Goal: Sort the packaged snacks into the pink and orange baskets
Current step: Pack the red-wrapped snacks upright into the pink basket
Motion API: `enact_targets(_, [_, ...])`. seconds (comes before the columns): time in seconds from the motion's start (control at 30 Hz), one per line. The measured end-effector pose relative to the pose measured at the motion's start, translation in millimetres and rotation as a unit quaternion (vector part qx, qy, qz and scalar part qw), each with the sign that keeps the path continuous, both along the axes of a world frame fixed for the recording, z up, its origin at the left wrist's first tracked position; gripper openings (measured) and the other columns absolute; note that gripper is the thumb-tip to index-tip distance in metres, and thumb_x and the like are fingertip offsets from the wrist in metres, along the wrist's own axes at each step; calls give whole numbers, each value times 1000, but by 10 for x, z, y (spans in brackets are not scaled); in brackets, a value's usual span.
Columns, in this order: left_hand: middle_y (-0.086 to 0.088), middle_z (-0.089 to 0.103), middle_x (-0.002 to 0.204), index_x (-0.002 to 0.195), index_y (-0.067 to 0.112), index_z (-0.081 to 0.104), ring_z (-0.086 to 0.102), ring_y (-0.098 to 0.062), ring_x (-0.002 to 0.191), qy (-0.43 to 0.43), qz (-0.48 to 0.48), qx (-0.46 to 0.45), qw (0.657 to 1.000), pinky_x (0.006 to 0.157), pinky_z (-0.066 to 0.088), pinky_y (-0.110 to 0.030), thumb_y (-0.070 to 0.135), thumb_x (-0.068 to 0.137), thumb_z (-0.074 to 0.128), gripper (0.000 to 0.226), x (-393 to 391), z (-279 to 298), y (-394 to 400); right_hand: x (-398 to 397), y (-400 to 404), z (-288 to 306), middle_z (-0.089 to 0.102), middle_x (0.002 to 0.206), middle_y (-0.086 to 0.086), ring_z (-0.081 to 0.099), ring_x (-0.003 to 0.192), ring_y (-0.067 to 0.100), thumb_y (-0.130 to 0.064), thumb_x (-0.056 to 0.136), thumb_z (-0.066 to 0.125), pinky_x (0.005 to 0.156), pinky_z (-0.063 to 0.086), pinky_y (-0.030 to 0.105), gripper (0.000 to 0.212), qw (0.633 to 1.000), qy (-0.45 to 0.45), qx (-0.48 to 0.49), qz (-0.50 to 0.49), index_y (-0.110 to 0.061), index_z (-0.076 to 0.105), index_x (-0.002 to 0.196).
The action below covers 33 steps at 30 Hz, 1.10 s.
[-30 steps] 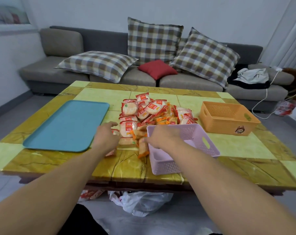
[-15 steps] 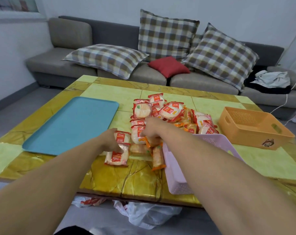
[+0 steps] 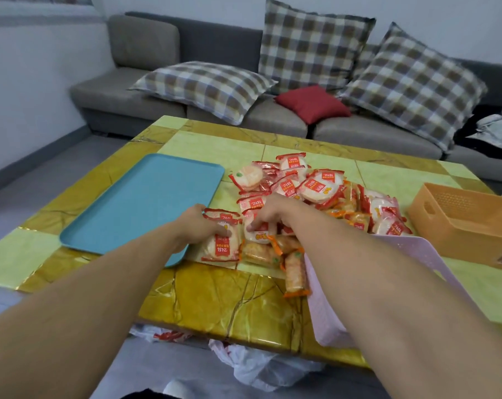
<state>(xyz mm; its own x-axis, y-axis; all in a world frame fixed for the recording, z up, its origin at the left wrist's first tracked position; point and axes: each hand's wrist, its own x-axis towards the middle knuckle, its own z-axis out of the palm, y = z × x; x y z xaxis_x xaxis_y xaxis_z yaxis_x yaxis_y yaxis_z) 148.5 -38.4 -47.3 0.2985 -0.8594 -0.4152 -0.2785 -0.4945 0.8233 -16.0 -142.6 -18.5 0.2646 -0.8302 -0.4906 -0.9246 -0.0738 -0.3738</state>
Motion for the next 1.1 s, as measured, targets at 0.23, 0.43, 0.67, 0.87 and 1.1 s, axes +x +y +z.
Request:
enact_targets(0.23, [-8, 71, 110, 144, 17, 42, 73, -24, 90, -25, -26, -37, 999, 75, 62, -40, 9, 75, 88, 83, -6, 118, 113, -40, 120, 115, 67, 63, 15, 64, 73, 30, -25, 82, 84, 72, 49, 35, 34, 997, -40, 38, -45, -3, 58, 89])
enact_targets(0.43, [-6, 71, 109, 136, 18, 53, 70, -15, 87, -54, 12, -142, 988, 73, 60, -34, 8, 79, 84, 65, -41, 419, 233, -228, 237, 379, 58, 128, 5, 58, 117, 26, -21, 67, 93, 99, 52, 45, 100, 967, -229, -95, -58, -12, 36, 148])
enact_targets(0.67, [-1, 73, 106, 119, 15, 65, 70, -19, 97, -25, 4, -241, 970, 86, 60, -38, 16, 77, 86, 47, -746, 767, 238, -1025, 430, 860, 73, 90, 2, 65, 80, 17, -11, 68, 86, 76, 55, 36, 28, 930, -269, -245, -44, -21, 63, 81])
enact_targets(0.87, [1, 75, 107, 131, 19, 58, 72, -17, 95, -22, -124, -242, 962, 88, 60, -40, 32, 70, 91, 70, -1614, 729, 285, -2092, 625, 817, 71, 76, -1, 66, 72, 20, -7, 64, 87, 68, 56, 36, 23, 950, -209, -207, -105, -16, 69, 75])
enact_targets(1.1, [-3, 62, 131, 144, 20, 48, 62, -25, 113, -206, -260, -185, 925, 93, 54, -40, 42, 77, 82, 78, -2177, 489, 295, -2808, 852, 750, 71, 82, -3, 68, 80, 18, -6, 68, 88, 64, 52, 28, 31, 941, -206, -207, -173, -13, 70, 93])
